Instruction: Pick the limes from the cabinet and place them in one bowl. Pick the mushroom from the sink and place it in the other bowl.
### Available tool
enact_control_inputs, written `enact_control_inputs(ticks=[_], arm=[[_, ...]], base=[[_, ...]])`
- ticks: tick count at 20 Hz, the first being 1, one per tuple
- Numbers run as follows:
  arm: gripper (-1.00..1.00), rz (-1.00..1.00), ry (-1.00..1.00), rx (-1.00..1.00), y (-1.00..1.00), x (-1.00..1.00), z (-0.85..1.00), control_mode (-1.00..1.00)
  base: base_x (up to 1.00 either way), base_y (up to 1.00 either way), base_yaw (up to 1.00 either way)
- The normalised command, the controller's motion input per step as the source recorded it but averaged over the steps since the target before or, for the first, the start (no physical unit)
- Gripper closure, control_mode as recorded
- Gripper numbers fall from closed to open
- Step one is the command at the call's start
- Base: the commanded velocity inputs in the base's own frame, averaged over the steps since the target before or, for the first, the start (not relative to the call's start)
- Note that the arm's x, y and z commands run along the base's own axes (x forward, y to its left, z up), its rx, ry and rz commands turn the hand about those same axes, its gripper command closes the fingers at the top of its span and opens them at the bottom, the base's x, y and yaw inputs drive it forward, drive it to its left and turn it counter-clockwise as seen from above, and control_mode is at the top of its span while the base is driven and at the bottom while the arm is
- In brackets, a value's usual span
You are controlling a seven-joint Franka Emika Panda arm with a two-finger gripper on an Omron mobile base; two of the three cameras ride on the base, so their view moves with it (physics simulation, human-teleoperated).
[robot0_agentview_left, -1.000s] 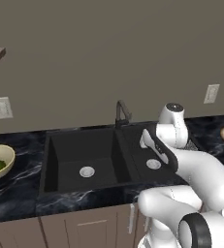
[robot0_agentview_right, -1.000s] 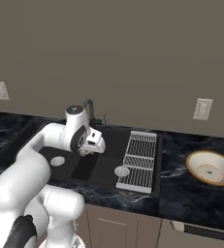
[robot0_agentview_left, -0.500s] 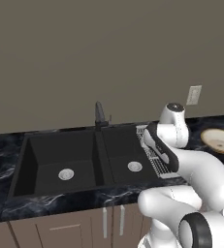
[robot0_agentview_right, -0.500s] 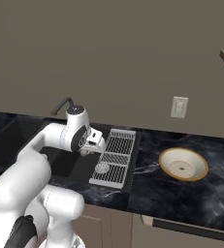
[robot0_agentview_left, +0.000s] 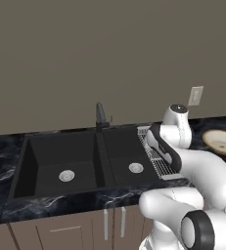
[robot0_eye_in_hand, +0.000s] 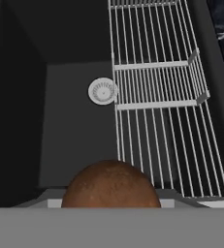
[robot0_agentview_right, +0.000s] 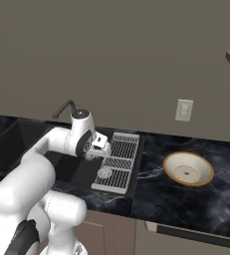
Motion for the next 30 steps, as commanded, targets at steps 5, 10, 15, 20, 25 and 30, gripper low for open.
enact_control_inputs(ticks=[5,10,15,20,25,30], arm=[[1.0,-0.21,0.15,-0.04,-0.41,0.41,0.06,-1.0],[1.0,-0.25,0.13,-0.04,-0.55,0.29,0.24,-1.0],[1.0,-0.23,0.01,0.0,-0.58,0.26,-0.02,-1.0],[1.0,-0.23,0.0,0.0,-0.56,0.33,0.0,-1.0],[1.0,-0.25,-0.02,0.01,-0.57,0.26,-0.05,-1.0],[1.0,-0.25,0.0,0.0,-0.66,0.19,-0.01,-1.0]], base=[[0.0,0.0,0.0],[0.0,0.0,0.0],[0.0,0.0,0.0],[0.0,0.0,0.0],[0.0,0.0,0.0],[0.0,0.0,0.0]])
